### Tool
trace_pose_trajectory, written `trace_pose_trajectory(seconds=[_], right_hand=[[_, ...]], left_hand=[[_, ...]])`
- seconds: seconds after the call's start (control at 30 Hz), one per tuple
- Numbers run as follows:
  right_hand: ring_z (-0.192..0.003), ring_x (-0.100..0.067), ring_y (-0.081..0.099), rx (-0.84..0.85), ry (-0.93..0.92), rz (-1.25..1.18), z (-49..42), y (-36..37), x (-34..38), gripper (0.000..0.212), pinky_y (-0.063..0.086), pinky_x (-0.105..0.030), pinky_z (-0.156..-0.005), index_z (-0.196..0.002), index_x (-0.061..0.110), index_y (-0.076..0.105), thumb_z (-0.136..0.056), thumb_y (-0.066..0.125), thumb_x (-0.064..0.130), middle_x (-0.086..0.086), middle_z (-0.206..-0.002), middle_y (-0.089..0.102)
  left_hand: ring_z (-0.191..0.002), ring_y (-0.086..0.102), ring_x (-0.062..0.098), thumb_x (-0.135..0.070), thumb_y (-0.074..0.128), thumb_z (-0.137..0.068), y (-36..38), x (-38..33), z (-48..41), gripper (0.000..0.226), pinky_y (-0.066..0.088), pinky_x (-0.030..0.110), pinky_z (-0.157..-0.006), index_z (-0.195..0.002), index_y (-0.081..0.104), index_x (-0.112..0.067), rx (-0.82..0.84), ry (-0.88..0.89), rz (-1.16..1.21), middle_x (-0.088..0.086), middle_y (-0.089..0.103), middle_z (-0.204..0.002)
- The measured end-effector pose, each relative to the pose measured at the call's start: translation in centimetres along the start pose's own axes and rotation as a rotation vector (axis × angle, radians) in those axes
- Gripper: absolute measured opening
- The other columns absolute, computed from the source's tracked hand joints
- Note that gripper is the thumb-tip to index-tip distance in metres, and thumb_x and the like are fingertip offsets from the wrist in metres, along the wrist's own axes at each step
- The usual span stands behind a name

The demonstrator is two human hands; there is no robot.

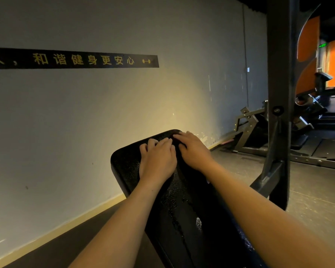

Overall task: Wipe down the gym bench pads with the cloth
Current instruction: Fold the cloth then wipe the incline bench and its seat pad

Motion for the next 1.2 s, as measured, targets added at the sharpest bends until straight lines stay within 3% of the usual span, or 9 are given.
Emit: trace_pose_trajectory(seconds=[0.17,0.33,0.53,0.73,0.93,1.03,1.2], right_hand=[[-0.146,-0.026,0.029,-0.055,0.014,0.082,0.0,0.7,1.3,0.046,0.024,-0.04,-0.12,-0.147,0.013,0.047,-0.102,0.039,0.015,-0.006,-0.157,0.038],[-0.147,-0.015,0.027,-0.012,-0.016,-0.005,2.5,0.8,1.1,0.045,0.026,-0.035,-0.119,-0.148,0.027,0.046,-0.104,0.037,0.019,0.002,-0.157,0.037],[-0.142,-0.023,0.03,-0.069,0.207,0.096,1.6,0.5,0.9,0.046,0.034,-0.044,-0.115,-0.147,0.019,0.046,-0.103,0.034,0.022,-0.005,-0.156,0.037],[-0.15,-0.015,0.02,-0.013,0.077,0.041,6.1,0.2,1.7,0.045,0.025,-0.037,-0.121,-0.152,0.027,0.04,-0.107,0.037,0.027,0.006,-0.161,0.03],[-0.131,-0.028,0.041,-0.124,0.215,0.121,4.4,-1.4,0.1,0.04,0.033,-0.036,-0.11,-0.14,0.01,0.052,-0.104,0.038,0.017,-0.011,-0.144,0.047],[-0.134,-0.023,0.039,-0.117,0.162,0.11,5.2,-0.6,1.2,0.039,0.035,-0.037,-0.111,-0.138,0.014,0.055,-0.103,0.039,0.018,-0.006,-0.148,0.047],[-0.148,-0.017,0.026,-0.001,0.03,0.046,6.5,-0.3,1.2,0.044,0.027,-0.038,-0.12,-0.148,0.021,0.047,-0.105,0.041,0.022,0.002,-0.158,0.036]], left_hand=[[-0.119,0.041,0.018,-0.033,0.024,-0.107,0.0,-0.2,0.0,0.042,0.027,0.041,-0.102,-0.134,0.056,-0.025,-0.004,0.01,-0.021,-0.011,0.056,-0.138],[-0.111,0.045,0.016,-0.031,0.023,-0.106,-0.3,-0.1,-0.1,0.04,0.03,0.039,-0.1,-0.114,0.063,-0.028,-0.01,-0.011,0.054,-0.012,0.065,-0.118],[-0.125,0.045,0.022,-0.032,0.028,-0.107,-0.4,-0.8,1.1,0.041,0.03,0.042,-0.104,-0.129,0.061,-0.021,-0.002,0.075,-0.065,-0.005,0.06,-0.137],[-0.148,0.03,0.012,-0.031,0.026,-0.108,-0.7,-0.1,3.8,0.048,0.017,0.035,-0.124,-0.153,0.042,-0.019,0.046,0.085,0.012,-0.002,0.04,-0.159],[-0.148,0.029,0.011,-0.034,0.025,-0.109,-1.0,-0.6,4.5,0.047,0.017,0.037,-0.121,-0.149,0.045,-0.02,0.014,0.056,-0.025,-0.005,0.042,-0.157],[-0.147,0.03,0.012,-0.034,0.026,-0.109,-0.9,-0.8,4.7,0.046,0.019,0.039,-0.119,-0.147,0.047,-0.021,0.021,0.047,-0.06,-0.006,0.042,-0.157],[-0.147,0.029,0.013,-0.035,0.024,-0.108,-0.7,-0.9,4.4,0.047,0.017,0.041,-0.119,-0.149,0.044,-0.024,0.049,0.053,-0.059,-0.008,0.04,-0.158]])
Point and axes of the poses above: each hand's wrist, its own z-axis away from the middle knuckle, its own y-axis out of the palm, x = y × z, the point moved 4 cm from there along -z, towards the middle knuckle
